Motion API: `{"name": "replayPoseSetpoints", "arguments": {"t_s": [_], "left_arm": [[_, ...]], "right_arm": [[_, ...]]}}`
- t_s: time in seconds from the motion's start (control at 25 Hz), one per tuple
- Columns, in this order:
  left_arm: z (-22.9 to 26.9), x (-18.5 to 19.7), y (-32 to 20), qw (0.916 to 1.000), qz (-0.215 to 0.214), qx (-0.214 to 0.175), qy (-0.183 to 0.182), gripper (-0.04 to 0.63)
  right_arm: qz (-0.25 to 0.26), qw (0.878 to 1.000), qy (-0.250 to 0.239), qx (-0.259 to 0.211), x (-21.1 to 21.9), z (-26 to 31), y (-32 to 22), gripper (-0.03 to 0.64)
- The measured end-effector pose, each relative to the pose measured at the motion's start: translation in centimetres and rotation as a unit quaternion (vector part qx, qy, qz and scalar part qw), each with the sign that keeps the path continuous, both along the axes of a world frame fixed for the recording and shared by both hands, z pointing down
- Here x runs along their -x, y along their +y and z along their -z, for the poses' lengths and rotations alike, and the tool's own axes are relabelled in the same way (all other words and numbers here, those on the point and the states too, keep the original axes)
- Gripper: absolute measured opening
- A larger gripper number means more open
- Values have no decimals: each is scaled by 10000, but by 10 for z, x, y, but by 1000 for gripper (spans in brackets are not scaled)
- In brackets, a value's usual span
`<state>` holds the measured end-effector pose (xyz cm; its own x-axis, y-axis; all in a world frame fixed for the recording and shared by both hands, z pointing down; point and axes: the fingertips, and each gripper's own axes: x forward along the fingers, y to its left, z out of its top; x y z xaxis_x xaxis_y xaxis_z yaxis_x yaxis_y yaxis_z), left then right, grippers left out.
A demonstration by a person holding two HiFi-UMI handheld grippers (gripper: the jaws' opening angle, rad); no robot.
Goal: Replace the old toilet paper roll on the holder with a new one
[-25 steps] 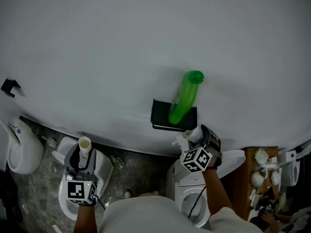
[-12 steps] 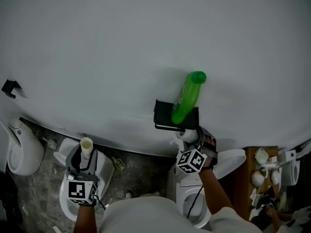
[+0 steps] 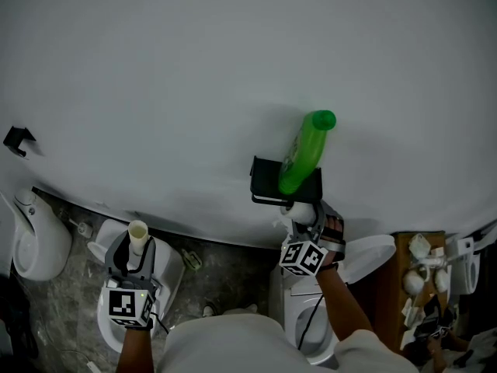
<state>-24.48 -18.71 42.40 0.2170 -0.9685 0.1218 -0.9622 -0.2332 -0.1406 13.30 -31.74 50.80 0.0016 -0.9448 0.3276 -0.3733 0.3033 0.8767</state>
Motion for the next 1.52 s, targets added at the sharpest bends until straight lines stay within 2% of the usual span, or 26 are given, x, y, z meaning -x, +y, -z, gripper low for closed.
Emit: {"name": "replayPoseSetpoints", "arguments": {"t_s": [0.2, 0.52, 0.96, 1.52], "left_arm": [[-2, -1, -1, 9999, -105, 14, -49, 201], [0, 1, -2, 9999, -97, 69, -72, 201], [-3, -10, -6, 9995, -316, 5, 22, 201], [-1, -10, 1, 9997, -233, -14, 57, 201]], "right_arm": [[249, 9990, 237, -277, 12, 3, -3, 333], [352, 9981, 168, -470, 26, 8, 5, 330], [430, 9977, 158, -497, 41, 4, 3, 313], [658, 9970, 30, -396, 70, 8, 6, 313]]}}
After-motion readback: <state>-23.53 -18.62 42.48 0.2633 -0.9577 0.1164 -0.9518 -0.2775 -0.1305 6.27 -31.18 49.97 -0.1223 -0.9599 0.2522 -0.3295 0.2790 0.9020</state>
